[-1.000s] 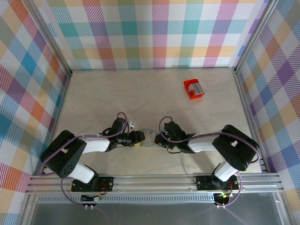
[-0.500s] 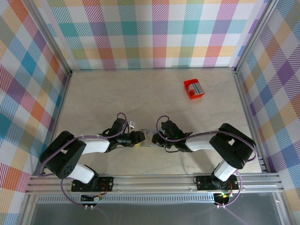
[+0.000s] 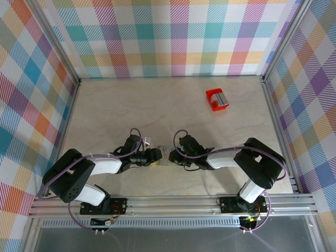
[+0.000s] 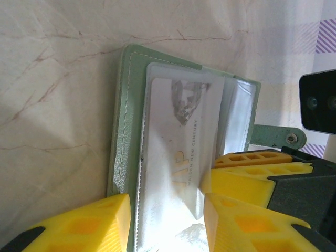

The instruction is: Put the credit cards into the card holder

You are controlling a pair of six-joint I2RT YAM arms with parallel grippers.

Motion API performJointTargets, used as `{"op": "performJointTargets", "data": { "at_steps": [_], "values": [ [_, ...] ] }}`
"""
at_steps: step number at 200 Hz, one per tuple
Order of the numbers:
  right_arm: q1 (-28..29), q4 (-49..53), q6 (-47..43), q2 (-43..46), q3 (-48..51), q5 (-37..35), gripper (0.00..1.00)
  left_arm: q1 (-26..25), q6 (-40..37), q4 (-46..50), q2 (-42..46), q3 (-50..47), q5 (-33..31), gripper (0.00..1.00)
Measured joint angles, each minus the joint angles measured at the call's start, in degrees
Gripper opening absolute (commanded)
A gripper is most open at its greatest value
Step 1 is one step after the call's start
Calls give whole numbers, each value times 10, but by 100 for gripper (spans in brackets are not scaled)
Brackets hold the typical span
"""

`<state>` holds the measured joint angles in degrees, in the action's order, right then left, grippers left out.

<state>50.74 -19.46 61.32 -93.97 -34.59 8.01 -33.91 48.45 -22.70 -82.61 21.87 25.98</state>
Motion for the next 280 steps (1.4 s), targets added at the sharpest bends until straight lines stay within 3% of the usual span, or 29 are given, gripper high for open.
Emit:
{"op": "performJointTargets", "data": {
  "at_steps": [75, 87, 112, 154, 196, 280],
  "values": [
    [3, 103, -46, 41, -25, -2, 39, -6, 4, 1, 14, -11, -2, 40],
    [-1, 133, -49, 61, -25, -7, 39, -6, 4, 2, 15, -11, -1, 40],
    [-9, 203, -57, 92, -43, -16, 28, -6, 4, 2, 15, -12, -2, 40],
    [-11, 314, -85, 64, -151, -21, 22, -6, 4, 1, 17, -15, -1, 40],
    [-11, 391, -105, 22, -205, -46, 23, -6, 4, 1, 17, -15, -1, 40],
    [-20, 504, -137, 17, -239, -87, 38, -6, 2, 7, 28, -15, -3, 40]
  ]
}}
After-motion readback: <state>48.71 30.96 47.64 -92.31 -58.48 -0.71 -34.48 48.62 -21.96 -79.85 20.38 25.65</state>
